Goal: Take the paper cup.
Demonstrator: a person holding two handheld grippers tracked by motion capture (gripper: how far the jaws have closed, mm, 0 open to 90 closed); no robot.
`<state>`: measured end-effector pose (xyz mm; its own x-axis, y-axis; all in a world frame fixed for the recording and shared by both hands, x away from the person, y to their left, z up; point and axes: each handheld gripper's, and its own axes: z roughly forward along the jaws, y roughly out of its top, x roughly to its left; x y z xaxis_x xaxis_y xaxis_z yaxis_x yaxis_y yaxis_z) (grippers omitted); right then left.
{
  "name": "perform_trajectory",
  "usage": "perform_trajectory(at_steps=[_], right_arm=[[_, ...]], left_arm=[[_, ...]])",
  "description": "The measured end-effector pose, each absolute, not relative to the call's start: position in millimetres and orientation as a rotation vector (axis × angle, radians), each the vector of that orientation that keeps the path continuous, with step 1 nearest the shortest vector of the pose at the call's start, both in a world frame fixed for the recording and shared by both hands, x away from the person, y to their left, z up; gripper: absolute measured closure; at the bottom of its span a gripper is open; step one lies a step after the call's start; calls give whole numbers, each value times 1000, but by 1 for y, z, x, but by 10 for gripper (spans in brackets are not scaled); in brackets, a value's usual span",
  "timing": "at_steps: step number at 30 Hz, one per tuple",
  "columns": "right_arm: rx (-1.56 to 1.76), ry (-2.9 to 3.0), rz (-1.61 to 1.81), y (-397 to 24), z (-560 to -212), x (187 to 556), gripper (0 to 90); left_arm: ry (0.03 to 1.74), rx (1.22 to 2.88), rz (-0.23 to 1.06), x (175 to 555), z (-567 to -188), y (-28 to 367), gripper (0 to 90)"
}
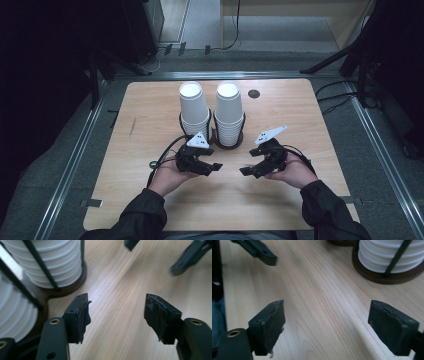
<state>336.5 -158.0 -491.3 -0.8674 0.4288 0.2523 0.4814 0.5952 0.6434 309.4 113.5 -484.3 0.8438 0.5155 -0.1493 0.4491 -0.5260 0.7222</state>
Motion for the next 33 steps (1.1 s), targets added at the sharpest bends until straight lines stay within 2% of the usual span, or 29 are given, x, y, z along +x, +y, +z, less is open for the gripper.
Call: perform_trajectory(at_steps=[2, 4, 8, 12, 14, 16, 17, 26, 28, 33], right_arm=[[-735, -2784, -1123, -158, -492, 337, 286], [-696, -2805, -1122, -157, -492, 336, 299], [-673, -2770, -1164, -155, -488, 335, 336], [-689, -2758, -1173, -155, -486, 336, 358], [-708, -2739, -1171, -156, -485, 336, 390], [-705, -2732, -1147, -156, -486, 336, 415], [-652, -2746, -1081, -154, -488, 336, 472], [-670, -2712, -1144, -146, -485, 339, 505], [-683, -2717, -1126, -145, -487, 340, 500], [-681, -2729, -1133, -144, -483, 342, 489]], left_arm=[[707, 2193, 80, 311, -484, 113, 316], [709, 2182, 69, 312, -484, 114, 303], [721, 2174, 61, 314, -482, 116, 378], [713, 2197, 45, 315, -482, 115, 403], [715, 2224, 46, 314, -482, 113, 534], [704, 2207, 22, 314, -481, 113, 568], [701, 2201, 20, 313, -480, 112, 596], [697, 2201, 45, 311, -477, 114, 612], [718, 2178, 58, 311, -474, 116, 668], [707, 2195, 81, 310, -470, 119, 722]])
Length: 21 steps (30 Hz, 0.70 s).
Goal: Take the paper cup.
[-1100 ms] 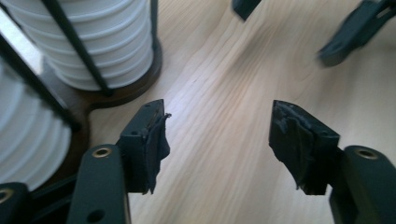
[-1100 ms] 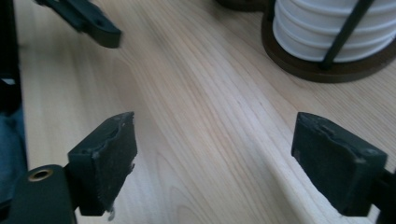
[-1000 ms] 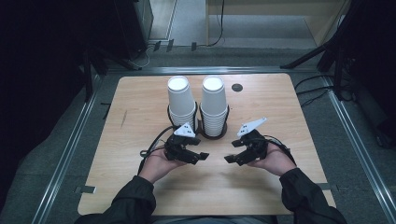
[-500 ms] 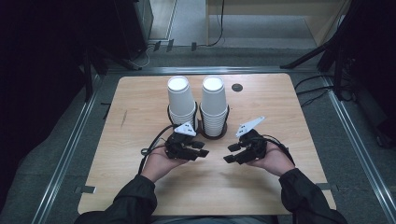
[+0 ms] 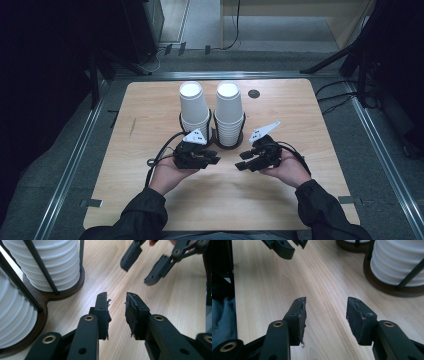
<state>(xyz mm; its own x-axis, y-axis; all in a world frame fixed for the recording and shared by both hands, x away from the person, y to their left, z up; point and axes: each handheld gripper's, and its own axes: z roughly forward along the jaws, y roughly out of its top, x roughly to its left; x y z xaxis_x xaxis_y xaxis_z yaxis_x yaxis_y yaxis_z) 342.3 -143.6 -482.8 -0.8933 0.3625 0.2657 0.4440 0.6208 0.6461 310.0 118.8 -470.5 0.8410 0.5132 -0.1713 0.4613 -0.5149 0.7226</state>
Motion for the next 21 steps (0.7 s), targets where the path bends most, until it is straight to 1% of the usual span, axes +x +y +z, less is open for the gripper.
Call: perform_trajectory(at_steps=[1, 2, 4, 6, 11, 12, 15, 21], right_arm=[[-681, -2729, -1133, -144, -483, 342, 489], [-682, -2736, -1150, -145, -481, 341, 464], [-691, -2749, -1155, -148, -481, 341, 450], [-707, -2757, -1165, -150, -481, 342, 446], [-756, -2731, -1184, -153, -479, 346, 449], [-770, -2709, -1173, -154, -478, 347, 470], [-764, -2708, -1160, -156, -478, 348, 474], [-808, -2701, -1160, -160, -476, 353, 429]], left_arm=[[714, 2200, 73, 311, -471, 119, 722], [728, 2197, 65, 314, -473, 120, 710], [732, 2180, 87, 315, -471, 122, 653], [742, 2158, 81, 316, -470, 124, 659], [760, 2170, 73, 318, -473, 125, 673], [774, 2171, 64, 319, -474, 124, 673], [782, 2155, 68, 319, -473, 123, 683], [828, 2136, 33, 327, -476, 123, 710]])
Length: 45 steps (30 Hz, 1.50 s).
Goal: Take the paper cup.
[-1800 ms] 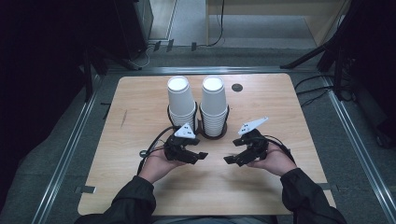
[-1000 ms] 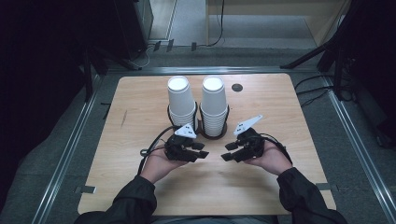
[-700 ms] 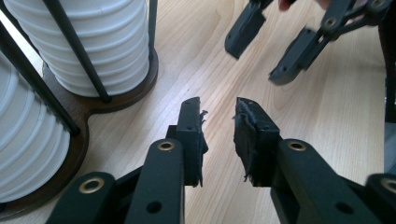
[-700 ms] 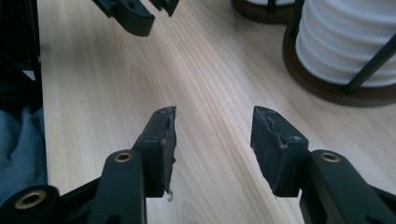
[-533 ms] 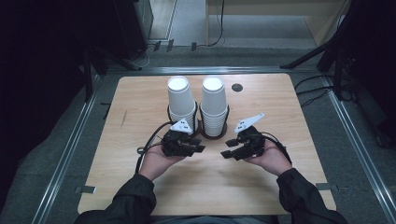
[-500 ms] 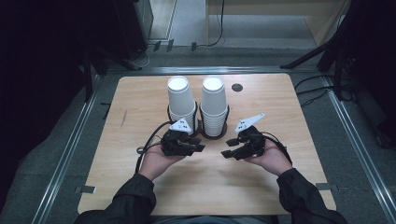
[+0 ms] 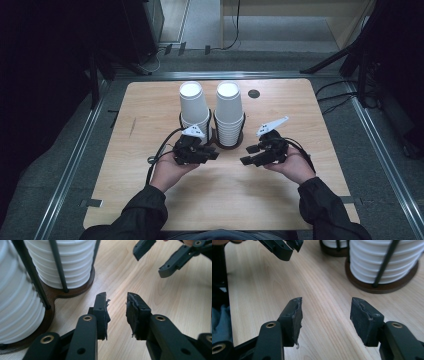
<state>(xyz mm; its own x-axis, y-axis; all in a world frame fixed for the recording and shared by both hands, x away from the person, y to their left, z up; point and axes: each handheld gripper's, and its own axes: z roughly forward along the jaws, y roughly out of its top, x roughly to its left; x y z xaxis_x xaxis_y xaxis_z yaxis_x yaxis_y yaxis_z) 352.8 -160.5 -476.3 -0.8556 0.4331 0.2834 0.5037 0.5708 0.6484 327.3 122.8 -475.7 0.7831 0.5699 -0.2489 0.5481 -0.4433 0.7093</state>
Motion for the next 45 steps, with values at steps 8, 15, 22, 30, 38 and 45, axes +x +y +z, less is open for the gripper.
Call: perform_trajectory(at_steps=[8, 15, 22, 30, 38, 45], right_arm=[[-812, -2720, -1191, -164, -467, 355, 405], [-815, -2765, -1211, -158, -460, 359, 340], [-763, -2786, -1206, -153, -441, 369, 318], [-781, -2798, -1217, -153, -416, 388, 296], [-761, -2791, -1245, -152, -393, 408, 289], [-729, -2802, -1228, -142, -370, 419, 236]], left_arm=[[838, 2171, 43, 325, -477, 116, 786], [842, 2197, 6, 330, -471, 103, 797], [850, 2151, 73, 334, -460, 91, 811], [946, 2079, 163, 344, -449, 91, 895], [992, 2061, 257, 347, -437, 86, 895], [988, 2053, 310, 348, -436, 86, 892]])
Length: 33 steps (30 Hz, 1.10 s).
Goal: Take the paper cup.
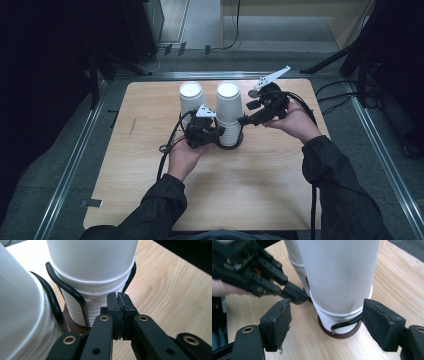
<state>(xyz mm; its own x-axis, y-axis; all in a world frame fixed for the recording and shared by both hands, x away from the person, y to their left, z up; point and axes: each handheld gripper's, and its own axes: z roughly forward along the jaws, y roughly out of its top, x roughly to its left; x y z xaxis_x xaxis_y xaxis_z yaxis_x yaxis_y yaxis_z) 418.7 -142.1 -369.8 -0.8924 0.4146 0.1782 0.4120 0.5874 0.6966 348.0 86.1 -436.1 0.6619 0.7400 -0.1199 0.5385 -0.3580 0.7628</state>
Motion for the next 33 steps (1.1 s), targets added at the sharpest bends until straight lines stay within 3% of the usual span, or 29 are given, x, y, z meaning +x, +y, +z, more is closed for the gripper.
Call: perform_trajectory(at_steps=[12, 19, 26, 33], right_arm=[[727, 2749, 1211, -107, -351, 438, 134], [677, 2729, 1138, -87, -342, 445, 134], [564, 2744, 995, -68, -333, 446, 227], [548, 2746, 992, -68, -332, 445, 238]], left_arm=[[997, 2042, 321, 351, -438, 84, 891], [1002, 2038, 331, 352, -439, 84, 890], [1011, 2034, 341, 351, -440, 81, 887], [1016, 2016, 324, 351, -441, 83, 890]])
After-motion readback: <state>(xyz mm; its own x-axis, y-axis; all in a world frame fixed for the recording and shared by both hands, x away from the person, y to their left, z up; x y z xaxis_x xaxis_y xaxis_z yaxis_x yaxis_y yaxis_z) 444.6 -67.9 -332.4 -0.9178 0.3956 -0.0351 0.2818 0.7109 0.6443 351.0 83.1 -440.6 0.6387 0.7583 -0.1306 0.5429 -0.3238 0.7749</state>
